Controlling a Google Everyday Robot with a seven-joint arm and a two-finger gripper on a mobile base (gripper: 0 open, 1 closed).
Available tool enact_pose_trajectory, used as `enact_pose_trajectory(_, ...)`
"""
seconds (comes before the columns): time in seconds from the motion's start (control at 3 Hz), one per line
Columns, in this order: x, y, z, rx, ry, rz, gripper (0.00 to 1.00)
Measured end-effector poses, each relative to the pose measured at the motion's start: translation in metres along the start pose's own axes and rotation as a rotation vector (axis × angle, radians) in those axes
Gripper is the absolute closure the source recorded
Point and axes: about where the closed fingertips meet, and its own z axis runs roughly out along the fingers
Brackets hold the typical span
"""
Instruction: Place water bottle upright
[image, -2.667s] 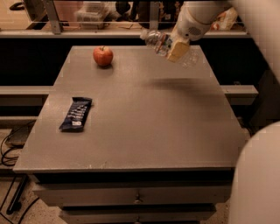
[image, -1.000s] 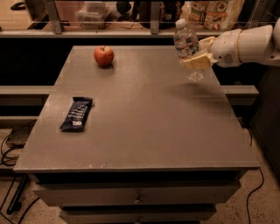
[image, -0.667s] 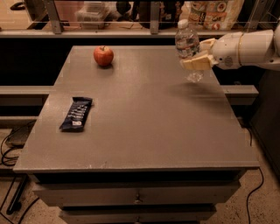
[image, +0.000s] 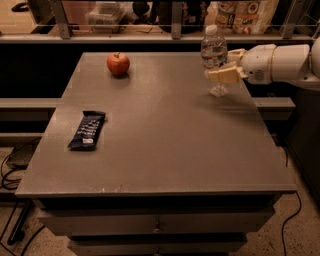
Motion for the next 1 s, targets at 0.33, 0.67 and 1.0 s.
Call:
enact_pose_trajectory(0.33, 0.007, 0.003, 0.004, -0.002, -0.040, 0.017, 1.00)
enact_pose_trajectory(0.67, 0.013, 0.005, 0.007, 0.001, -0.078, 0.035, 0.82)
enact_pose_trajectory(1.0, 0.021, 0.008, 0.008, 0.020, -0.138, 0.067, 0.51)
